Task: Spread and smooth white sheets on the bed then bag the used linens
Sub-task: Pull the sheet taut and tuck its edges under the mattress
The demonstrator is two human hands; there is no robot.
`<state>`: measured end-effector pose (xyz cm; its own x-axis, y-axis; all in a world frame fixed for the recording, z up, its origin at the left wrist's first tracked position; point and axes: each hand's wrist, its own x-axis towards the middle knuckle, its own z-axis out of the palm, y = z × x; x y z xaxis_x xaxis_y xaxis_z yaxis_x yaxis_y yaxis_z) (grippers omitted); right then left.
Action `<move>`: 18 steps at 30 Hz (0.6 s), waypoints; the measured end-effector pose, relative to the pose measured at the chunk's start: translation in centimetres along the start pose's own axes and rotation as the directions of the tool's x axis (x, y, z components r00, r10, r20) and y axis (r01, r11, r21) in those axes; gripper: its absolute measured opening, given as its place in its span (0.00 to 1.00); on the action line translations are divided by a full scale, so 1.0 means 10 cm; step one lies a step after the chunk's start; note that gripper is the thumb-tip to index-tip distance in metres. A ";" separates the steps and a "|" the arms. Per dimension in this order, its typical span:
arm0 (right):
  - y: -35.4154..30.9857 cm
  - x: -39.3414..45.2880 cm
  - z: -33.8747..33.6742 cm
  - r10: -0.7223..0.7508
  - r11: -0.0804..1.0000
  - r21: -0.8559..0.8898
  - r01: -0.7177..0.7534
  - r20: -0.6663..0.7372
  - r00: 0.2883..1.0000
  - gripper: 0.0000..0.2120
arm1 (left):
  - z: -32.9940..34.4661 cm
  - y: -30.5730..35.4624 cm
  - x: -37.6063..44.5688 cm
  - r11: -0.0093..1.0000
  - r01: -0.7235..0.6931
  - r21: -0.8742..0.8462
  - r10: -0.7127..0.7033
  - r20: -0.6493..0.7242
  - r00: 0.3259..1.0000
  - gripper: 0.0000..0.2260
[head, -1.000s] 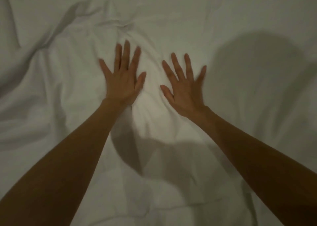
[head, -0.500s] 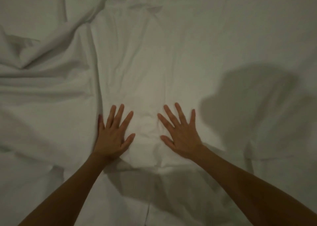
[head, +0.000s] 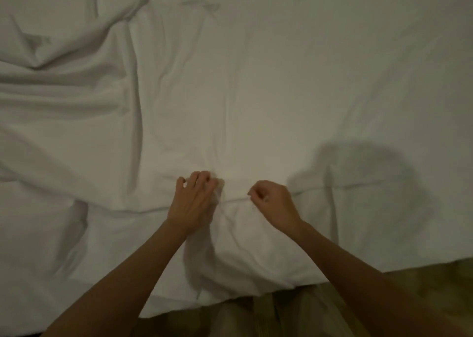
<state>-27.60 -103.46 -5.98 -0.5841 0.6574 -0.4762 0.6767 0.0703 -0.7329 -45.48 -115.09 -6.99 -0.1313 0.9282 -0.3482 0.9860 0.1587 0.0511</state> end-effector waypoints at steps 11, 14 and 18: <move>0.59 0.04 -0.76 0.800 0.058 0.998 -0.027 -0.030 0.599 0.05 | 0.08 -0.13 0.02 0.999 0.004 -0.047 -0.005 -0.014 1.000 0.21; 0.67 -0.02 -0.79 0.818 0.073 0.996 -0.055 -0.029 0.575 0.07 | 0.21 -0.14 -0.09 0.996 0.066 -0.063 -0.062 0.066 0.996 0.18; 0.79 -0.04 -0.87 0.804 0.040 0.996 -0.082 0.017 0.594 0.05 | 0.13 -0.04 -0.01 0.979 0.197 -0.057 -0.185 0.178 0.967 0.01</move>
<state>-18.15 -96.66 -7.34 0.1897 0.4344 -0.8805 -0.3714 -0.7984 -0.4739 -45.71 -115.65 -8.20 -0.2907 0.8080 -0.5125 0.9333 0.3575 0.0343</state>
